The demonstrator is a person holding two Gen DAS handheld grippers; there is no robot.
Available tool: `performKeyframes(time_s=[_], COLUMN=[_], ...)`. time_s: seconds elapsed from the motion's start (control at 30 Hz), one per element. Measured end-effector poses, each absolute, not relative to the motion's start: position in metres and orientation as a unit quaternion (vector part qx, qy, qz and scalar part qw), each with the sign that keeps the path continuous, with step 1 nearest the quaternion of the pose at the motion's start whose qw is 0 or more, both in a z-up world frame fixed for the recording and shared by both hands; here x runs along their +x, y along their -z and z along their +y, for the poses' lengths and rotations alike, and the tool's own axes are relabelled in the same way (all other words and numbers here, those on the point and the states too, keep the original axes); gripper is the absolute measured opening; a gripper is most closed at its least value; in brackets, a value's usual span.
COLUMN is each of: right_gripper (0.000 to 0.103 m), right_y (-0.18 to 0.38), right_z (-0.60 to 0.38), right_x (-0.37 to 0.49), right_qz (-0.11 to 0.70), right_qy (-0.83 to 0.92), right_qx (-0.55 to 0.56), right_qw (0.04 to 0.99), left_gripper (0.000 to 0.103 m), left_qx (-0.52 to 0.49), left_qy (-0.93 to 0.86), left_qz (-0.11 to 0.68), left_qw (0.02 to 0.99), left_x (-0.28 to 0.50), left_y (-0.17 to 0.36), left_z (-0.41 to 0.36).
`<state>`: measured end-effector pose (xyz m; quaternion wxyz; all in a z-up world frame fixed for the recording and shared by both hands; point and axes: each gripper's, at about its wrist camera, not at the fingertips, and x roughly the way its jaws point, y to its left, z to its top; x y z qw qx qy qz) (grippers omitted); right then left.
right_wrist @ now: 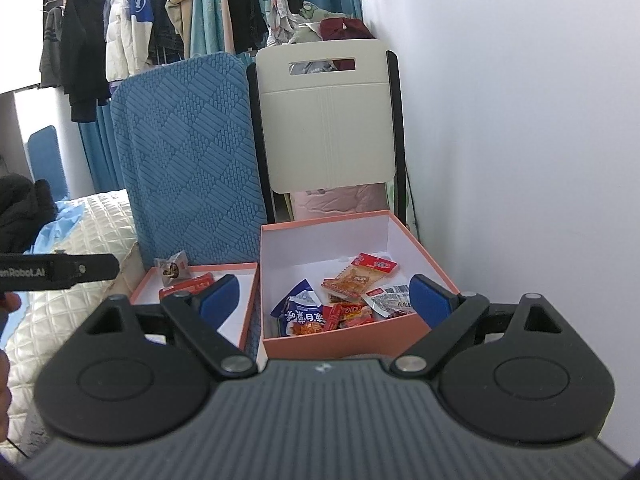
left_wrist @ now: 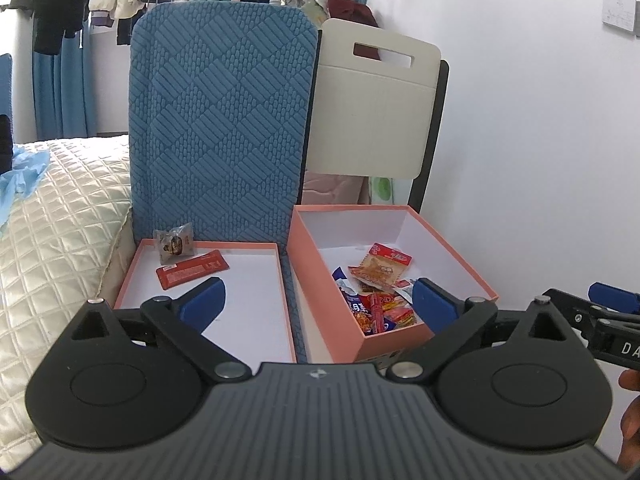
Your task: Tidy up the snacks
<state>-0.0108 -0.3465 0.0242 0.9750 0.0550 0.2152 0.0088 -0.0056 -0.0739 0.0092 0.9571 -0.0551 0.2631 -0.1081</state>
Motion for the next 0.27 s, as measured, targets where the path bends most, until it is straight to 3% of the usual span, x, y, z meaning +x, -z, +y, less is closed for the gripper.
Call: performKeyframes(time_s=[0.27], right_gripper=[0.093], right_y=[-0.0223], right_z=[-0.3499], right_x=[-0.0107], right_qz=[0.220], right_qy=[-0.007], right_qx=[0.059], right_qw=[0.974], left_gripper=[0.101], left_qx=[-0.054], left_qy=[0.113], left_qz=[0.267], left_qw=[0.956], left_x=[-0.0046], left_y=[-0.0082], left_z=[-0.0753])
